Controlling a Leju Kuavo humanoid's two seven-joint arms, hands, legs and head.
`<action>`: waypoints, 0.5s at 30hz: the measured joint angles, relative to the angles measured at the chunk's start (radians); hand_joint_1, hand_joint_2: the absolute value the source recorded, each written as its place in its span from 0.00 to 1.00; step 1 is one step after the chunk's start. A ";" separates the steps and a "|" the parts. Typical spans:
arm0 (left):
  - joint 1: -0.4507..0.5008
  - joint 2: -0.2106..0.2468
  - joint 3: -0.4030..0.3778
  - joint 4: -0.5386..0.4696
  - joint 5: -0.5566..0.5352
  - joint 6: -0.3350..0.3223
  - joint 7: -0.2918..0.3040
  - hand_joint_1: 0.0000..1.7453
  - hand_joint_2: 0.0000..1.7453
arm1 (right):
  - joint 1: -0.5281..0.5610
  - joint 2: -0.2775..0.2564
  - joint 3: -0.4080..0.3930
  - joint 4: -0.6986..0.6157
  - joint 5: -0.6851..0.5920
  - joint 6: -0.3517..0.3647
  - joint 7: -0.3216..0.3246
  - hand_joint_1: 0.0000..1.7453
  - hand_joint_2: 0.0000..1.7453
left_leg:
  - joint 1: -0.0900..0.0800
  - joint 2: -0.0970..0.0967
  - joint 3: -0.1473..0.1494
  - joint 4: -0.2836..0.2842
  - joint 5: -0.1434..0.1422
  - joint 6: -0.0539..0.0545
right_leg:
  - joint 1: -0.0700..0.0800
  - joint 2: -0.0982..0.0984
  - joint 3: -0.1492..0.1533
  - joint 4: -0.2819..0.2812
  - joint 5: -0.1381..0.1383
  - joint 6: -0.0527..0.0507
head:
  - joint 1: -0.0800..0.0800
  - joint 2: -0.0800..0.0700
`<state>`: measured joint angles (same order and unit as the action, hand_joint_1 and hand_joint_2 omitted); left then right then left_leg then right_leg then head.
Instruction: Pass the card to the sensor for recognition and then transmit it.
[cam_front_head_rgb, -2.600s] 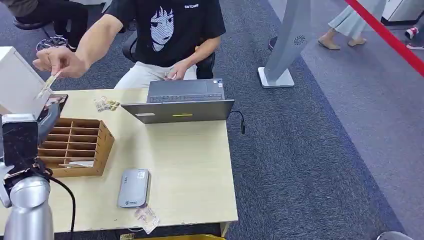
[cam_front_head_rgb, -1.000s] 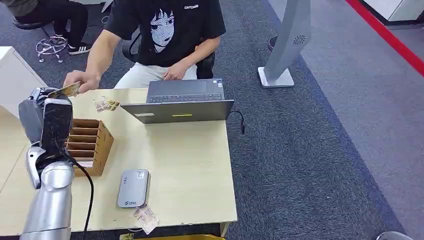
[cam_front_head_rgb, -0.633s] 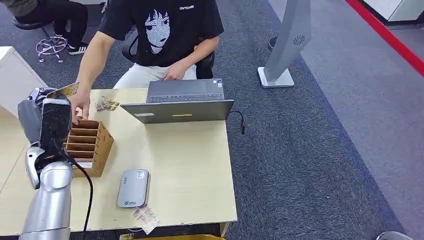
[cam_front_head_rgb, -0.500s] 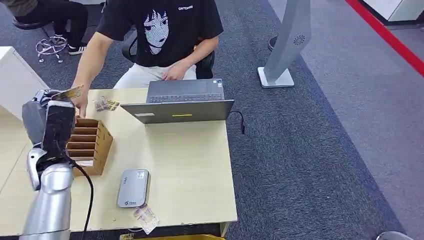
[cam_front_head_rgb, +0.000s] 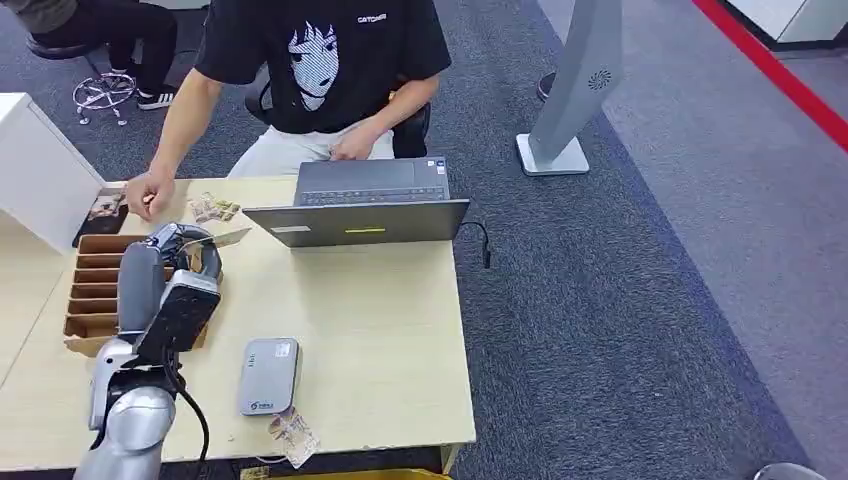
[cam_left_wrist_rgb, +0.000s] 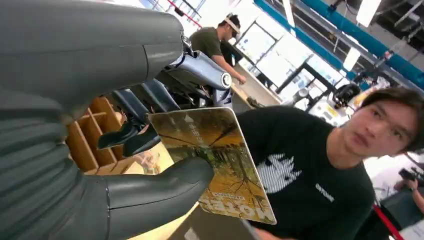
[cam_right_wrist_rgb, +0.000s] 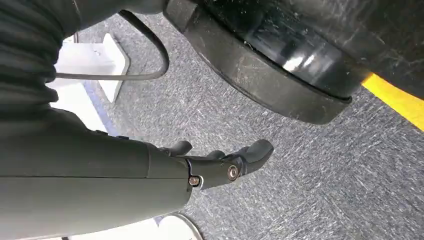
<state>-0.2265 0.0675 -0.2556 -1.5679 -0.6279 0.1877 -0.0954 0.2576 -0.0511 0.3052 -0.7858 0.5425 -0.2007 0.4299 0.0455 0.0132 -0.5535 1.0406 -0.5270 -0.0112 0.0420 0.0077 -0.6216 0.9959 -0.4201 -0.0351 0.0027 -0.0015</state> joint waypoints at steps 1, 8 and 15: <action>0.014 0.003 -0.005 -0.006 0.003 -0.002 0.000 1.00 1.00 | -0.002 0.005 -0.008 0.009 0.000 0.000 -0.005 0.00 1.00 | 0.000 0.000 0.000 0.000 0.000 0.000 | 0.000 0.000 0.000 0.000 0.000 0.000 | 0.000 0.000; 0.033 0.007 -0.011 -0.014 0.009 -0.008 -0.001 1.00 1.00 | -0.004 0.010 -0.017 0.017 0.001 -0.001 -0.008 0.00 1.00 | 0.001 0.000 0.000 0.000 0.000 0.000 | 0.001 0.000 0.000 0.000 0.000 0.000 | 0.000 0.000; 0.163 0.021 -0.024 -0.025 0.026 -0.037 0.001 1.00 1.00 | 0.006 0.037 -0.086 0.029 0.037 0.000 -0.026 0.00 1.00 | 0.006 0.000 0.000 0.000 -0.001 -0.003 | 0.007 0.001 0.001 0.000 -0.001 -0.003 | 0.000 0.000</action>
<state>-0.0632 0.0881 -0.2796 -1.5927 -0.6016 0.1510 -0.0946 0.2634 -0.0137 0.2193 -0.7572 0.5791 -0.2003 0.4040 0.0518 0.0135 -0.5532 1.0408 -0.5283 -0.0140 0.0486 0.0084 -0.6211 0.9957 -0.4214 -0.0380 0.0027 -0.0015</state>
